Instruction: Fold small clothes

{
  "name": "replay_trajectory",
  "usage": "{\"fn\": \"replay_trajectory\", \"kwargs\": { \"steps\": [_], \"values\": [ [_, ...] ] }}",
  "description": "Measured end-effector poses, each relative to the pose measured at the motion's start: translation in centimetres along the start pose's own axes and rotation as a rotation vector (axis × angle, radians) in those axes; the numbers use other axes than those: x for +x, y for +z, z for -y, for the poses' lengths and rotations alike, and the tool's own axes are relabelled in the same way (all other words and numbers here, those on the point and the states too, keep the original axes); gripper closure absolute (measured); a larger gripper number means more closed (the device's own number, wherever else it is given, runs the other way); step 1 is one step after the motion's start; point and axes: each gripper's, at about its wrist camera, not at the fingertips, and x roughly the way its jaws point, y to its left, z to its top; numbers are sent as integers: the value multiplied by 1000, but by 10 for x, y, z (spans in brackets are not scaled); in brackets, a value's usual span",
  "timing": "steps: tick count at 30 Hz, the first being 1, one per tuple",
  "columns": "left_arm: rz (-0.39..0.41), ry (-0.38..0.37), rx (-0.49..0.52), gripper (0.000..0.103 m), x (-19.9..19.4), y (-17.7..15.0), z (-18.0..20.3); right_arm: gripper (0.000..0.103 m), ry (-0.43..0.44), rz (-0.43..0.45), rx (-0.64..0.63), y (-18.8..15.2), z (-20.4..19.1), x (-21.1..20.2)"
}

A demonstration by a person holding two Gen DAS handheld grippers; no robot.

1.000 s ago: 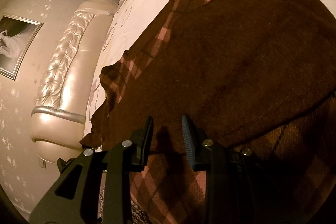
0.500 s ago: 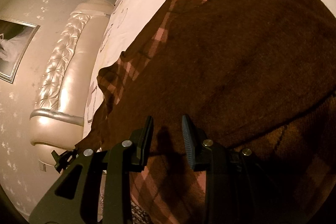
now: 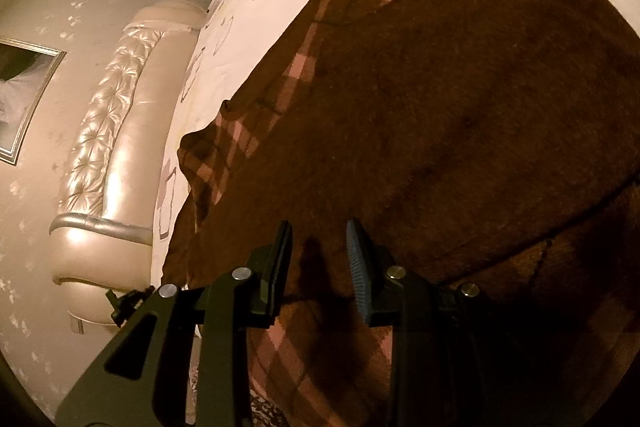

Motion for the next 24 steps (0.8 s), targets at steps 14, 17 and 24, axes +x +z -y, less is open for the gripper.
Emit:
{"fn": "replay_trajectory", "kwargs": {
  "steps": [14, 17, 24],
  "values": [
    [-66, -230, 20, 42, 10, -14, -2, 75, -10, 17, 6, 0, -1, 2],
    [-98, -281, 11, 42, 15, -14, -5, 75, -11, 21, 10, -1, -1, 3],
    [-177, -382, 58, 47, 17, -32, 2, 75, -11, 21, 7, -1, -1, 3]
  ]
}}
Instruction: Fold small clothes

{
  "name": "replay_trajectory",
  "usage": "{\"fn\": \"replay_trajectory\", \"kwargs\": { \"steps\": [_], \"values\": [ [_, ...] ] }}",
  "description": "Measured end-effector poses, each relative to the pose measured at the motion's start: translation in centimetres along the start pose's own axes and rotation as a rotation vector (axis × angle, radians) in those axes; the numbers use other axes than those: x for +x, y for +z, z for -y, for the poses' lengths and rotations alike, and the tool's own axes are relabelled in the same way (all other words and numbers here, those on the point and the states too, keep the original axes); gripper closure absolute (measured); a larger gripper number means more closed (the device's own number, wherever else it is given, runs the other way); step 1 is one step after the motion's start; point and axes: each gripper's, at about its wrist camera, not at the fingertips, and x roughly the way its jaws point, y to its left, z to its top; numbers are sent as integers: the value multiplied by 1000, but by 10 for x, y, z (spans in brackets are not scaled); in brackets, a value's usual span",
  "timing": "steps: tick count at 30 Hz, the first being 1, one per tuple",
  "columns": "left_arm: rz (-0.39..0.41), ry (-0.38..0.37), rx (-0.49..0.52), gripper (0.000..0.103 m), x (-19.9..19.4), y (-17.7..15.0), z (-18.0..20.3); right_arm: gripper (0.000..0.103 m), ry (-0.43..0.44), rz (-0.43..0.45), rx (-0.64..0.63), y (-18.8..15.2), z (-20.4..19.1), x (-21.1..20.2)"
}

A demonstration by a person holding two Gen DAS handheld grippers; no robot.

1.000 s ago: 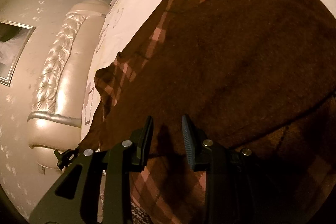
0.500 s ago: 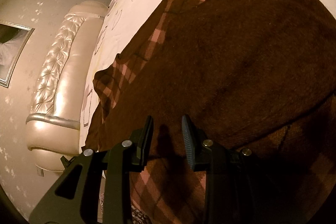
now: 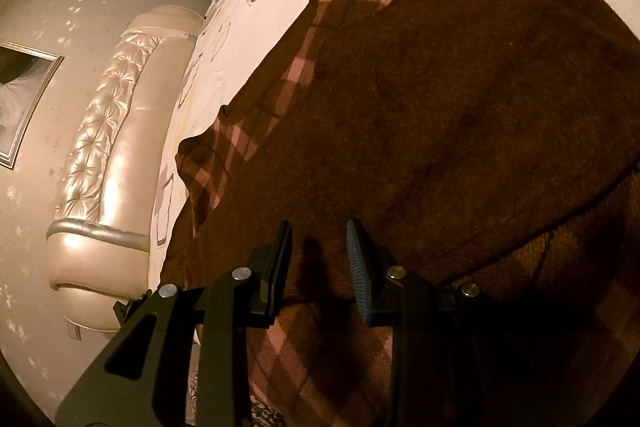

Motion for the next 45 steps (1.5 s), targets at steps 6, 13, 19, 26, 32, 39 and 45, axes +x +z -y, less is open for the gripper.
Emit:
{"fn": "replay_trajectory", "kwargs": {
  "steps": [6, 13, 19, 26, 32, 39, 45],
  "values": [
    [-38, 53, -29, 96, 5, -4, -6, 75, -2, 9, 2, -1, 0, 0],
    [58, 87, -100, 98, -32, -20, -11, 75, 0, 9, 6, 0, 1, 0],
    [69, 57, -242, 98, -50, -51, -31, 75, 5, 10, 4, 0, 2, 0],
    [159, -52, -229, 98, -96, -47, 20, 71, -14, 12, -6, 0, -2, -2],
    [138, -108, -26, 98, -112, -54, 127, 54, -46, 37, -68, -4, -25, -8],
    [10, -206, 218, 98, -55, -86, 289, 54, -15, 21, -141, -12, -45, -29],
    [-140, -311, 417, 98, 18, -152, 422, 54, 13, 17, -154, -14, -40, -59]
  ]
}}
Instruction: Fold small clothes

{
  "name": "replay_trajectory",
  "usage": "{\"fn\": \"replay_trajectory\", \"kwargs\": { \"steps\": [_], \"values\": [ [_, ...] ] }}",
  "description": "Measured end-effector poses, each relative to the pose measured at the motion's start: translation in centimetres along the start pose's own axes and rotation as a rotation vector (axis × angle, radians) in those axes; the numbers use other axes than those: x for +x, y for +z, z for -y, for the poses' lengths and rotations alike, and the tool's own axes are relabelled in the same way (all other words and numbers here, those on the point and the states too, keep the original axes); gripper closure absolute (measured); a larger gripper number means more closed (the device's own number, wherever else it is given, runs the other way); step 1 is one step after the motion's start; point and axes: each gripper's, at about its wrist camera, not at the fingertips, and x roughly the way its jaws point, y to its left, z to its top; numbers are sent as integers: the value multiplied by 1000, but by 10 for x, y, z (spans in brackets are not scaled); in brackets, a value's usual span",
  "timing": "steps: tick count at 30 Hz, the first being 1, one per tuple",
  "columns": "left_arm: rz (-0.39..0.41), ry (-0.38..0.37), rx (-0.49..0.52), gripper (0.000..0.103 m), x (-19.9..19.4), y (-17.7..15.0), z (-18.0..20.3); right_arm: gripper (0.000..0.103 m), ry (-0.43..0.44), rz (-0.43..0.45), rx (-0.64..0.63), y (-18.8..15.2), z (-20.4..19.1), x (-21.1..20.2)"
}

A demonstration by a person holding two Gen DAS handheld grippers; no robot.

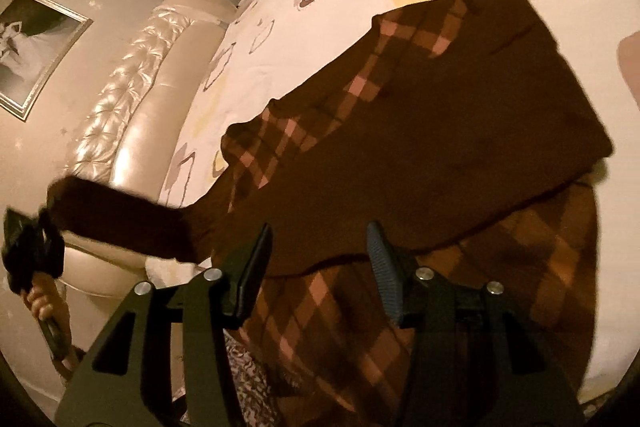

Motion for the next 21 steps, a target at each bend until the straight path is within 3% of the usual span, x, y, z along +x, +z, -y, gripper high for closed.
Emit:
{"fn": "replay_trajectory", "kwargs": {
  "steps": [5, 12, 17, 21],
  "values": [
    [-152, -33, 52, 98, 111, -42, 54, 54, 22, 12, 37, 4, 18, -21],
    [-330, 66, 27, 98, 243, -99, 47, 54, 16, 9, 110, 8, 53, -31],
    [-385, 124, 38, 98, 288, -129, 33, 54, 14, 2, 158, 6, 70, -27],
    [-360, 130, 51, 94, 278, -138, 30, 54, 27, -1, 172, 7, 73, -27]
  ]
}}
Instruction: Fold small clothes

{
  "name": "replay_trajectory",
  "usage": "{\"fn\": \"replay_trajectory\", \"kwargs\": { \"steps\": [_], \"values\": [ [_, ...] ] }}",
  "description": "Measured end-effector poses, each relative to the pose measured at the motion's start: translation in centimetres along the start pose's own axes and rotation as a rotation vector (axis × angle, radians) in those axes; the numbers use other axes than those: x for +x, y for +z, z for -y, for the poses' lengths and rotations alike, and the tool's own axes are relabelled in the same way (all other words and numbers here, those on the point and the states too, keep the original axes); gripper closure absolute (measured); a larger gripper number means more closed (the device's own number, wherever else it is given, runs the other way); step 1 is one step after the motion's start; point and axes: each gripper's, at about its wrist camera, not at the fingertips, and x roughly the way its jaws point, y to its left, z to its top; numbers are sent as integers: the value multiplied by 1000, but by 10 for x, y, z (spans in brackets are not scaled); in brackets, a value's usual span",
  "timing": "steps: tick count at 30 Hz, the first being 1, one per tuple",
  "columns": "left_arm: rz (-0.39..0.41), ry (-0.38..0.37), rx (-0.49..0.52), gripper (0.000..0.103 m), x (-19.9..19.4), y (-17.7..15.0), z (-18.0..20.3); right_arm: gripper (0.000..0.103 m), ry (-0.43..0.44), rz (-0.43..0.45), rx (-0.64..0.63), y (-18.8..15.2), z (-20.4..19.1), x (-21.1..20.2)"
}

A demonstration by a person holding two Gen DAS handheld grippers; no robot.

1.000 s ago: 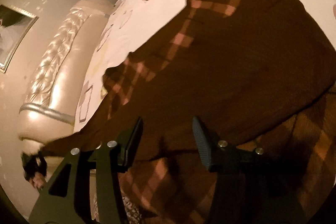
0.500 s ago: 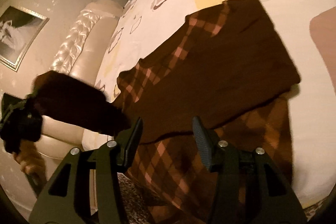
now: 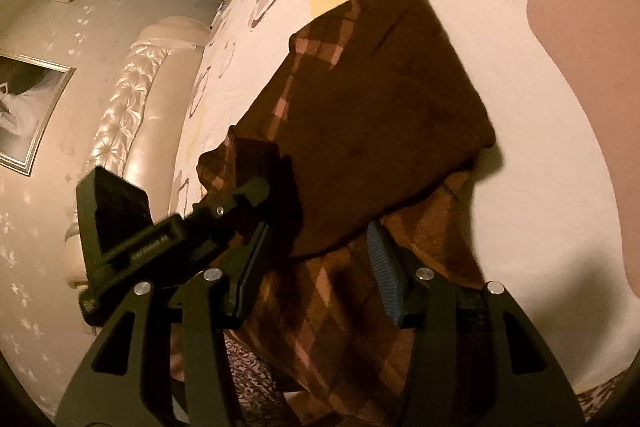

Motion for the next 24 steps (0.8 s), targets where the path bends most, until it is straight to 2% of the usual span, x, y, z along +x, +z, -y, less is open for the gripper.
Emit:
{"fn": "replay_trajectory", "kwargs": {
  "steps": [1, 3, 4, 5, 7, 9, 12, 16, 22, 24],
  "values": [
    [10, -4, 10, 91, -7, -2, -1, 54, 4, 0, 0, 1, -1, -1],
    [29, -38, 29, 77, -29, -10, -6, 54, 21, 10, 0, 3, -5, -7],
    [48, -39, 37, 66, -37, -11, -7, 54, 35, 21, -4, 5, -9, -11],
    [80, -30, 48, 54, -49, -13, -11, 54, 44, 27, -8, 7, -12, -13],
    [153, 27, 73, 41, -78, -18, -24, 54, 56, 34, -20, 11, -20, -15],
    [200, 68, 81, 41, -97, -21, -39, 54, 55, 21, -35, 13, -26, -10],
    [244, 148, 77, 40, -122, -27, -68, 54, -24, 8, -49, 16, -27, 3],
    [256, 200, 34, 40, -134, -34, -107, 54, -20, 6, 10, 23, -16, 19],
    [248, 219, -92, 40, -139, -44, -150, 54, -69, -35, 12, 25, -14, 51],
    [240, 225, -125, 40, -137, -46, -160, 59, -90, -39, -11, 24, -20, 58]
  ]
}}
